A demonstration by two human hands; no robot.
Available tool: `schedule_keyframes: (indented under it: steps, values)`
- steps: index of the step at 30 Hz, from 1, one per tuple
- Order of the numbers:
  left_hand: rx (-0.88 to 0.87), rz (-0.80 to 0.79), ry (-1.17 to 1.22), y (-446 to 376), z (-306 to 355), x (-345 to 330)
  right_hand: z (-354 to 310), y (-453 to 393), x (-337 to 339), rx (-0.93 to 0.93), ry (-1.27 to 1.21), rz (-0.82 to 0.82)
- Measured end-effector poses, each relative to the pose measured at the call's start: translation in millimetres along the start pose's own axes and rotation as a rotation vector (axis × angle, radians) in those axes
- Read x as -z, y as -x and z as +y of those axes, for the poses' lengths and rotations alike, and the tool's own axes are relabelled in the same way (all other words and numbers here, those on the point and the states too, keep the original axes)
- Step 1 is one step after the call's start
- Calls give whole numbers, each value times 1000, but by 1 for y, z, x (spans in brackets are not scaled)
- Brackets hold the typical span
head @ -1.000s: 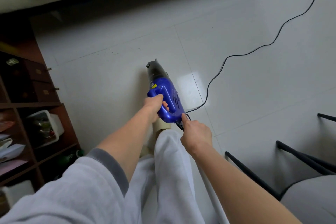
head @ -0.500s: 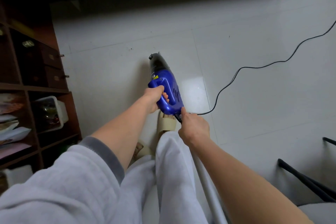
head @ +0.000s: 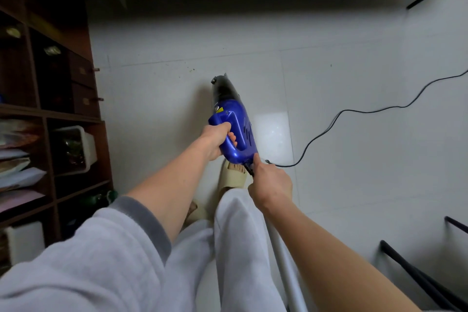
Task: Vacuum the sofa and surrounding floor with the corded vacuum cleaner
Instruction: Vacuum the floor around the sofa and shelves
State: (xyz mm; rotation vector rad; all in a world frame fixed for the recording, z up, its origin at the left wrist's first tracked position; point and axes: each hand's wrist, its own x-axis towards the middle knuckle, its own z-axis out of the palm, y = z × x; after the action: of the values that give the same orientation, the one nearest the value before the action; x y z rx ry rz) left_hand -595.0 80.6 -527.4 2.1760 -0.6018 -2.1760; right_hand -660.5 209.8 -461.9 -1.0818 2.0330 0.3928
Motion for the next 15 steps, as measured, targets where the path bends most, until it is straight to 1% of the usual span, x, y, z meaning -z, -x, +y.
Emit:
schedule_keyframes:
  steps: [8,15]
  values:
    - [17,-66,-37,-1,10,-45,33,-8,21,-80,42,-8]
    - [34,-15,-20,2,21,-45,34,-16,35,-38,29,-32]
